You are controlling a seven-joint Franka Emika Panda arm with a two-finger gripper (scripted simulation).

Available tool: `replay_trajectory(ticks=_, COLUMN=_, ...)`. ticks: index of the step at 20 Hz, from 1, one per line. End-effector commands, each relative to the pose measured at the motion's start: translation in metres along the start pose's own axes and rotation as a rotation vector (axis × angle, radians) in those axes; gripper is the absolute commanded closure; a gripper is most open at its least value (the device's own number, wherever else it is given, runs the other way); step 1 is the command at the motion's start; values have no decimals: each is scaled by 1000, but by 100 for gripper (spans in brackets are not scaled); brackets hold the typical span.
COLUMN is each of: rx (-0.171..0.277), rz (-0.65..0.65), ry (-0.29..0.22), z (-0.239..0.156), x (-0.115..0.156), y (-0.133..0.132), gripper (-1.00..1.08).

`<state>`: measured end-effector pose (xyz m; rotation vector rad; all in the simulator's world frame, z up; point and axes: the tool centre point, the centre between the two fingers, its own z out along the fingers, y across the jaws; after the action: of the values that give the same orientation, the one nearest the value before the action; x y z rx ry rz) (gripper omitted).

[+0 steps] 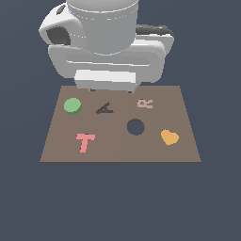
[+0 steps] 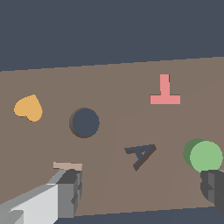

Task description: Insert a designated object into the corresponding slot on a board.

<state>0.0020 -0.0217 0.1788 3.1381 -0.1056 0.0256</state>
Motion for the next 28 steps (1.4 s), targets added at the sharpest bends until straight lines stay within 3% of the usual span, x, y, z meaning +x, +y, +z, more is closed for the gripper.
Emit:
replay_trajectory(ticks=1, rx=0, rz=0, ry=0, z=0, x=0, y=0, gripper=-92)
replay_trajectory(ticks=8, rx=-1, rz=30, ry=-2, z=15, x=-3, y=19, gripper=-92)
replay_trajectory(ticks=21, rx=-4, rz=207, ry=-14, z=108, x=-30, y=130, gripper=-92)
replay_trajectory(ticks=28, rx=-2, rz=251, ry=-17, z=131, x=-39, y=157, gripper=-92)
